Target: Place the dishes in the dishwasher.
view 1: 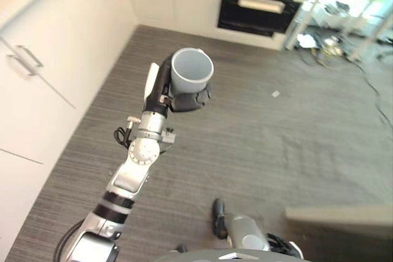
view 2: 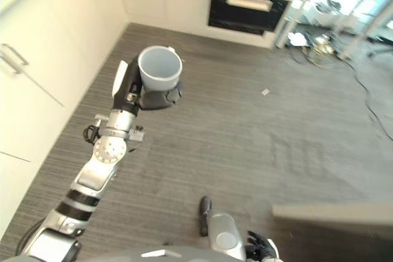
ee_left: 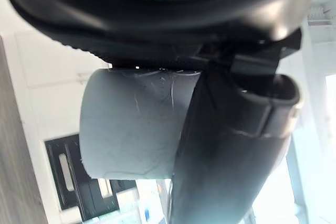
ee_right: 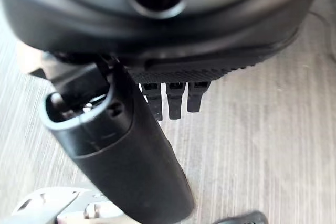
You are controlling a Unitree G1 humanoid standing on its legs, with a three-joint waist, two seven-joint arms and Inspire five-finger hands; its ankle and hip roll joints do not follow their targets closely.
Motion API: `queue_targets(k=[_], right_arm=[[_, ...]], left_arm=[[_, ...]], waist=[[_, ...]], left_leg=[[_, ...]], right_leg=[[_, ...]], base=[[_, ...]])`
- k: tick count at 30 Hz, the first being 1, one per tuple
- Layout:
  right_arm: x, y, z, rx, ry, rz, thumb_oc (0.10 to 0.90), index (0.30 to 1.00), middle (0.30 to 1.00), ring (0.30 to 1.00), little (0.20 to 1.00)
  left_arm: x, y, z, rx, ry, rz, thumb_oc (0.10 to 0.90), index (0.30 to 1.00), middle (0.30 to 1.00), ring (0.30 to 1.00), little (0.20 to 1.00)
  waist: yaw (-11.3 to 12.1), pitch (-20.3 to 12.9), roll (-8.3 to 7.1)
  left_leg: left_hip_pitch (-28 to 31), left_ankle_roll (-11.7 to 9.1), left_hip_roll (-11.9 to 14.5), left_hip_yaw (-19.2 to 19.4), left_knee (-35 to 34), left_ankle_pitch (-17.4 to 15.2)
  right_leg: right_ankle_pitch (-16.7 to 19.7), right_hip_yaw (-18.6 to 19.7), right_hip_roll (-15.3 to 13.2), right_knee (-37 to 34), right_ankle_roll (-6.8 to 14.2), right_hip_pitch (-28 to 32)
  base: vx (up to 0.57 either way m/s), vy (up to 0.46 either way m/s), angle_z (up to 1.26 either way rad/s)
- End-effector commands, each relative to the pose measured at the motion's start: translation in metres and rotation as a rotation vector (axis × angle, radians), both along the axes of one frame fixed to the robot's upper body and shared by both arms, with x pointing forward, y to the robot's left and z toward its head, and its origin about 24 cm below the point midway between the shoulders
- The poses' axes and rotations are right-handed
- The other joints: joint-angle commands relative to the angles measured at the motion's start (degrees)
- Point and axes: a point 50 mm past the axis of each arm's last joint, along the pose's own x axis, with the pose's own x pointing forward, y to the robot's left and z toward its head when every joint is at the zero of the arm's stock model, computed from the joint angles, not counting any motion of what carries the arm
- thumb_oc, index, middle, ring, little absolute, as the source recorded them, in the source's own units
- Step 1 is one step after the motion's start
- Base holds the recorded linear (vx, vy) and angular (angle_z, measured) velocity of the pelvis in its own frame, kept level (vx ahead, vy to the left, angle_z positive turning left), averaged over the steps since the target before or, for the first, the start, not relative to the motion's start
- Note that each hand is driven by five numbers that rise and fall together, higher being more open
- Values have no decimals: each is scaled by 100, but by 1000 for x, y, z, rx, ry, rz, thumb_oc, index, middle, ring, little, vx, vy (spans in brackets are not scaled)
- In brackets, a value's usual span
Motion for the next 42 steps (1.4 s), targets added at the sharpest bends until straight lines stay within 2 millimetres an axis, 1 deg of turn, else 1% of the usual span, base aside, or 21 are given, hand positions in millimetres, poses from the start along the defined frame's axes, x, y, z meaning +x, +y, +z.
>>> queue_targets(k=[1, 6, 7, 8, 10, 12, 15, 18, 20, 21, 24, 25, 28, 30, 33, 34, 36, 39, 40, 41, 42], right_arm=[[71, 28, 15, 96, -277, -63, 800, 900, 900, 900, 900], [76, 32, 16, 100, -286, -29, 800, 900, 900, 900, 900], [45, 46, 0, 115, -151, -43, 800, 900, 900, 900, 900], [70, 46, 9, 95, -233, -16, 800, 900, 900, 900, 900], [8, 13, -5, 94, -47, -58, 800, 900, 900, 900, 900], [6, 8, -4, 62, -35, -48, 800, 900, 900, 900, 900], [9, 3, -2, 36, -68, -74, 800, 900, 900, 900, 900], [20, 5, 1, 30, -109, -73, 800, 900, 900, 900, 900], [22, 12, -1, 36, -100, -39, 800, 900, 900, 900, 900], [19, 12, -2, 32, -87, -34, 800, 900, 900, 900, 900], [-4, 2, -5, 11, -11, -107, 800, 900, 900, 900, 900], [-5, 1, -5, 8, -10, -111, 800, 900, 900, 900, 900], [-10, -8, -5, -29, 22, -136, 800, 900, 900, 900, 900], [-11, -10, -5, -37, 31, -139, 800, 900, 900, 900, 900], [-7, -7, -5, -32, 21, -102, 800, 900, 900, 900, 900], [2, -5, -3, -28, -3, -65, 800, 900, 900, 900, 900], [14, -2, -2, -18, -28, -17, 800, 900, 900, 900, 900], [19, -1, -2, -13, -24, 28, 800, 900, 900, 900, 900], [17, -6, -1, -29, -6, 56, 800, 900, 900, 900, 900], [16, -9, -1, -40, 3, 72, 800, 900, 900, 900, 900], [13, -15, 0, -50, 16, 81, 800, 900, 900, 900, 900]], left_arm=[[-15, 2, 72, -39, -376, -60, 400, 300, 300, 300, 300], [-18, 5, 63, -9, -331, -56, 400, 300, 300, 300, 300], [-16, 0, 60, -34, -328, -64, 400, 300, 300, 300, 300], [-19, 0, 61, -30, -331, -77, 400, 300, 300, 300, 300], [-20, 8, 61, 39, -346, -40, 400, 300, 300, 300, 300], [-21, 9, 60, 61, -349, -35, 400, 300, 300, 300, 300], [-23, 12, 52, 93, -300, -41, 400, 300, 300, 300, 300], [-20, 16, 47, 117, -269, -40, 400, 300, 300, 300, 300], [-19, 22, 49, 151, -273, -15, 400, 300, 300, 300, 300], [-18, 23, 49, 163, -276, -6, 400, 300, 300, 300, 300], [-17, 16, 49, 136, -279, -35, 400, 300, 300, 300, 300], [-17, 15, 49, 133, -277, -39, 400, 300, 300, 300, 300], [-19, 13, 45, 130, -258, -56, 400, 300, 300, 300, 300], [-22, 16, 41, 127, -236, -48, 400, 300, 300, 300, 300], [-24, 22, 34, 67, -195, -40, 400, 300, 300, 300, 300], [-24, 27, 32, 45, -183, -16, 400, 300, 300, 300, 300], [-23, 36, 32, 31, -187, 29, 400, 300, 300, 300, 300], [-24, 35, 24, -39, -159, 40, 400, 300, 300, 300, 300], [-23, 32, 21, -70, -143, 30, 400, 300, 300, 300, 300], [-23, 29, 21, -84, -144, 12, 400, 300, 300, 300, 300], [-24, 27, 21, -80, -149, 2, 400, 300, 300, 300, 300]], waist=[[139, -594, -275], [56, -692, -293], [-27, -673, -215], [-45, -670, -188], [-485, -591, -191], [-527, -579, -197], [-891, -475, -326], [-1186, -333, -450], [-1048, -329, -436], [-983, -375, -408], [-772, -437, -416], [-739, -427, -413], [-470, -518, -310], [-334, -588, -273], [-274, -645, -129], [-227, -629, -29], [-178, -521, 132], [-102, -354, 325], [21, -216, 336], [64, -129, 366], [226, -31, 237]], left_leg=[[-102, 126, 539, 264, -1585, 993], [71, 162, 534, 385, -1585, 948], [145, 187, 525, 429, -1585, 920], [157, 199, 523, 459, -1585, 928], [354, 227, 510, 723, -1585, 867], [338, 228, 505, 764, -1585, 901], [376, 235, 474, 1040, -1585, 855], [127, 164, 628, 1662, -1585, 958], [-27, 57, 969, 2178, -1585, 1220], [23, 8, 1108, 2259, -1585, 1171], [-11, -69, 1511, 2913, -1537, 1539], [23, -84, 1506, 2928, -1542, 1549], [-68, -173, 1764, 3393, -1465, 1922], [-109, -282, 1937, 3523, -1436, 2147], [-81, -611, 2367, 3522, -1341, 2508], [9, -800, 2649, 3657, -1302, 2711], [147, -894, 2999, 3749, -1196, 3015], [99, -894, 3427, 3557, -851, 3568], [-28, -894, 3384, 3043, -548, 3621], [-274, -894, 3275, 2571, -251, 3564], [-570, -796, 2454, 1462, 171, 2817]], right_leg=[[118, 154, -706, -493, 1512, 1073], [43, 312, -662, -379, 1491, 1126], [9, 401, -660, -291, 1496, 1104], [9, 454, -651, -232, 1489, 1056], [51, 948, -578, -59, 1517, 880], [86, 1032, -559, -99, 1502, 822], [433, 1572, -460, -289, 1590, 584], [1185, 2095, -359, -799, 1854, -35], [1122, 1505, -401, -854, 1819, -156], [927, 1290, -477, -834, 1844, -48], [427, 821, -1002, -213, 1731, 597], [395, 837, -1008, -186, 1730, 605], [528, 400, -1536, -23, 1775, 1188], [705, 470, -1697, -58, 1839, 1408], [391, 755, -1616, -435, 1872, 1595], [123, 606, -1557, -629, 1880, 1607], [-184, 504, -1299, -941, 1810, 1587], [-406, 457, -955, -1127, 1643, 1666], [-508, 455, -880, -1140, 1574, 1769], [-475, 429, -769, -1175, 1462, 1777], [-461, 636, -617, -1176, 1285, 1721]], base=[[33, -6, 44], [32, 16, -33], [-1, 75, -23], [-23, 93, 15], [-71, 86, 9], [-80, 55, 13], [-135, 31, 5], [-266, -61, -15], [-204, -111, -12], [-289, -163, -11], [-340, -204, 4], [-229, -122, 13], [-224, -211, -6], [-139, -393, 1], [-82, -464, -1], [-98, -472, -6], [-115, -524, -8], [-54, -534, -14], [-25, -475, -14], [-54, -677, -9], [-65, -556, -4]])
